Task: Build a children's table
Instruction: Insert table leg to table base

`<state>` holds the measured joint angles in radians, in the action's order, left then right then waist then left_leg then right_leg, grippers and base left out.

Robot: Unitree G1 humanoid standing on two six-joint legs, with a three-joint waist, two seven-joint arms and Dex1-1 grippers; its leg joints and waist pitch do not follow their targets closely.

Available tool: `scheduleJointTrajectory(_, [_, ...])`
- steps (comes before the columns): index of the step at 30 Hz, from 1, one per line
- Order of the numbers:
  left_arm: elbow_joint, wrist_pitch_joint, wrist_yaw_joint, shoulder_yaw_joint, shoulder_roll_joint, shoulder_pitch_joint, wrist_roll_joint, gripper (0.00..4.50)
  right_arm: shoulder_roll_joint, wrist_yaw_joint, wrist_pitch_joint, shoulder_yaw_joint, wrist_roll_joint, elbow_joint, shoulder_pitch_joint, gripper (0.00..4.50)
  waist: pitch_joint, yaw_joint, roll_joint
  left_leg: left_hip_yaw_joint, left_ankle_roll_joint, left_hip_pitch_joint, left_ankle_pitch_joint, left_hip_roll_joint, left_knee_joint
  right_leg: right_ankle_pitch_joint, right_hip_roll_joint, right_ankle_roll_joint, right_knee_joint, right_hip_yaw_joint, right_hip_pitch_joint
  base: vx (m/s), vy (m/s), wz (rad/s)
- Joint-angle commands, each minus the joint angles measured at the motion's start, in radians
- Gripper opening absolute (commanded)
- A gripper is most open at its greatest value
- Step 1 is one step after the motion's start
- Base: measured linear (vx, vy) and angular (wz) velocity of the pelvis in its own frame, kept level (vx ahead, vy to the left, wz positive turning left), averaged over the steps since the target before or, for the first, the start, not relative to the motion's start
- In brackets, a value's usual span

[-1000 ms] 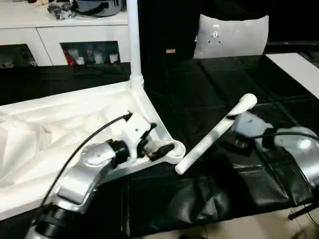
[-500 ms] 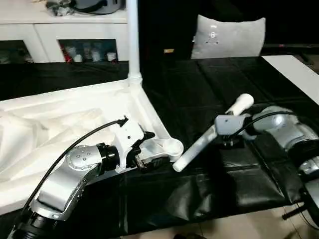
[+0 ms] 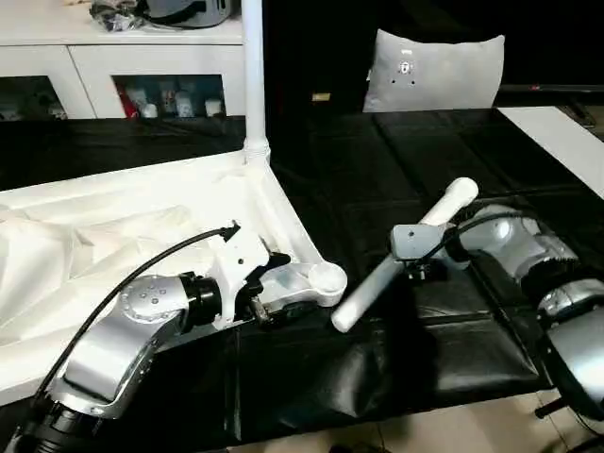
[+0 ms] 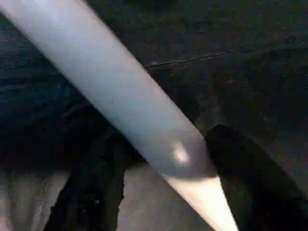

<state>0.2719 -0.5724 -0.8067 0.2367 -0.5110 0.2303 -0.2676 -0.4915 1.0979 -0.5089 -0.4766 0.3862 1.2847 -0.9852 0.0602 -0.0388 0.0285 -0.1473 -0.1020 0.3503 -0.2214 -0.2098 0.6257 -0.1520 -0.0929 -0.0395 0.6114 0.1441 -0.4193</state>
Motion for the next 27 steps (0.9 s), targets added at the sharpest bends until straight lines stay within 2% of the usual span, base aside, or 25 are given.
scheduleJointTrajectory(1, [0.025,-0.01,-0.019,0.004,-0.015,0.011,-0.005,4.5,-0.016,0.069,0.004,0.011,-0.004,0.024,-0.028,2.49,-0.065,-0.002,-0.003,-0.006,0.073,0.016,-0.23,-0.022,-0.071,-0.4,-0.053,-0.193,-0.071,-0.06,0.068,0.0,0.0,0.0])
scheduleJointTrajectory(3, [0.026,-0.013,-0.031,0.01,-0.022,0.011,-0.008,4.5,-0.02,0.116,0.012,0.01,-0.002,0.028,-0.043,2.34,-0.065,-0.001,-0.006,-0.005,0.073,0.016,-0.237,-0.023,-0.071,-0.392,-0.052,-0.199,-0.07,-0.06,0.068,0.0,0.0,0.0])
scheduleJointTrajectory(7, [0.024,-0.015,-0.039,0.02,-0.027,0.015,-0.007,4.5,-0.042,0.205,0.037,-0.035,0.046,0.031,-0.054,2.0,-0.066,-0.003,-0.005,-0.005,0.077,0.016,-0.223,-0.024,-0.069,-0.364,-0.052,-0.213,-0.066,-0.062,0.068,0.0,0.0,0.0])
scheduleJointTrajectory(9, [0.022,-0.016,-0.039,0.022,-0.027,0.016,-0.006,4.5,-0.044,0.215,0.038,-0.036,0.048,0.031,-0.053,1.94,-0.066,-0.005,-0.004,-0.006,0.078,0.016,-0.217,-0.024,-0.069,-0.356,-0.052,-0.218,-0.065,-0.062,0.069,0.0,0.0,0.0])
scheduleJointTrajectory(10, [0.019,-0.017,-0.038,0.024,-0.027,0.018,-0.004,4.5,-0.044,0.22,0.04,-0.037,0.051,0.031,-0.05,1.84,-0.065,-0.005,-0.007,-0.005,0.076,0.016,-0.223,-0.024,-0.069,-0.367,-0.053,-0.215,-0.066,-0.061,0.069,0.0,0.0,0.0])
scheduleJointTrajectory(17, [0.011,-0.017,-0.044,0.038,-0.032,0.019,0.007,4.5,-0.043,0.201,0.026,-0.046,0.071,0.03,-0.02,1.2,-0.061,-0.003,-0.006,-0.002,0.062,0.011,-0.275,-0.023,-0.071,-0.439,-0.053,-0.184,-0.076,-0.058,0.065,0.0,0.0,0.0])
scheduleJointTrajectory(19, [0.008,-0.017,-0.044,0.042,-0.031,0.021,0.01,4.5,-0.043,0.198,0.011,-0.05,0.076,0.024,-0.008,1.06,-0.06,-0.001,-0.002,-0.001,0.059,0.01,-0.293,-0.023,-0.07,-0.464,-0.052,-0.171,-0.079,-0.056,0.063,0.0,0.0,0.0])
scheduleJointTrajectory(21, [0.008,-0.017,-0.043,0.044,-0.03,0.022,0.012,4.5,-0.042,0.194,0.001,-0.053,0.078,0.02,-0.002,0.97,-0.059,0.0,-0.004,0.0,0.055,0.008,-0.309,-0.023,-0.071,-0.48,-0.053,-0.161,-0.081,-0.056,0.061,0.0,0.0,0.0])
scheduleJointTrajectory(22, [0.008,-0.017,-0.042,0.046,-0.029,0.023,0.013,4.5,-0.042,0.189,-0.007,-0.055,0.079,0.017,0.004,0.8,-0.06,0.001,-0.003,0.002,0.053,0.008,-0.318,-0.024,-0.072,-0.49,-0.053,-0.154,-0.083,-0.054,0.061,0.0,0.0,0.0])
scheduleJointTrajectory(27, [0.013,-0.017,-0.036,0.047,-0.03,0.011,0.012,4.5,-0.03,0.204,-0.008,-0.035,0.06,0.011,0.026,0.74,-0.061,0.006,0.007,0.004,0.049,0.008,-0.341,-0.023,-0.073,-0.509,-0.053,-0.137,-0.086,-0.053,0.06,0.0,0.0,0.0])
